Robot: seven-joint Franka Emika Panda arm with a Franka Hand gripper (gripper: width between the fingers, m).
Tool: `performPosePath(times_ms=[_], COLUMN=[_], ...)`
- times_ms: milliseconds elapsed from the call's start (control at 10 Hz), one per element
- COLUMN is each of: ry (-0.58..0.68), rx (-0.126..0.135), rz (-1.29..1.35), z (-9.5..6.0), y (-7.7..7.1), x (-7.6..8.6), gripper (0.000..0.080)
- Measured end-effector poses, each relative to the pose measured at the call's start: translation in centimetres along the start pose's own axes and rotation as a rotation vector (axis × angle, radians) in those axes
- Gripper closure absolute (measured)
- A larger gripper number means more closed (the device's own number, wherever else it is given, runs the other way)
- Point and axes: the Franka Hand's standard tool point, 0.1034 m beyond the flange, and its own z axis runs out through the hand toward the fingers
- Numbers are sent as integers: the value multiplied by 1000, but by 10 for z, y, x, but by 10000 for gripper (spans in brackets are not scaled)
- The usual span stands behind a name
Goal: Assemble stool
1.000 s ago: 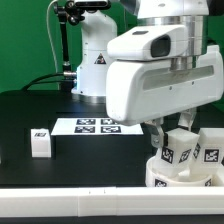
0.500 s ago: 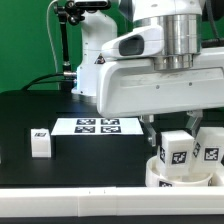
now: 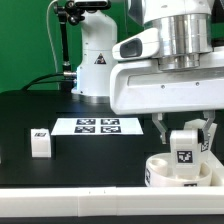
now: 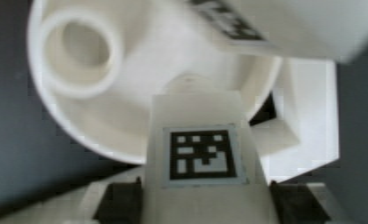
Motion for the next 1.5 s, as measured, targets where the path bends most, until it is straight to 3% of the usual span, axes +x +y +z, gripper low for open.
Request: performPosePath(times_ms=[500,800,1100,1200,1300,1400,1500], ry=[-23,-39,-48,-48,-47,-57,-62], rx=[23,34,42,42,42,38,40], rz=[396,677,770,763,754,676,634], z=[3,4,4,4,4,-1,-10], y=[-17,-21,-21,-21,-21,-18,-17], x=[-13,-15,-15,-15,-15,-12,-8], gripper=[459,459,459,372,230,230,167])
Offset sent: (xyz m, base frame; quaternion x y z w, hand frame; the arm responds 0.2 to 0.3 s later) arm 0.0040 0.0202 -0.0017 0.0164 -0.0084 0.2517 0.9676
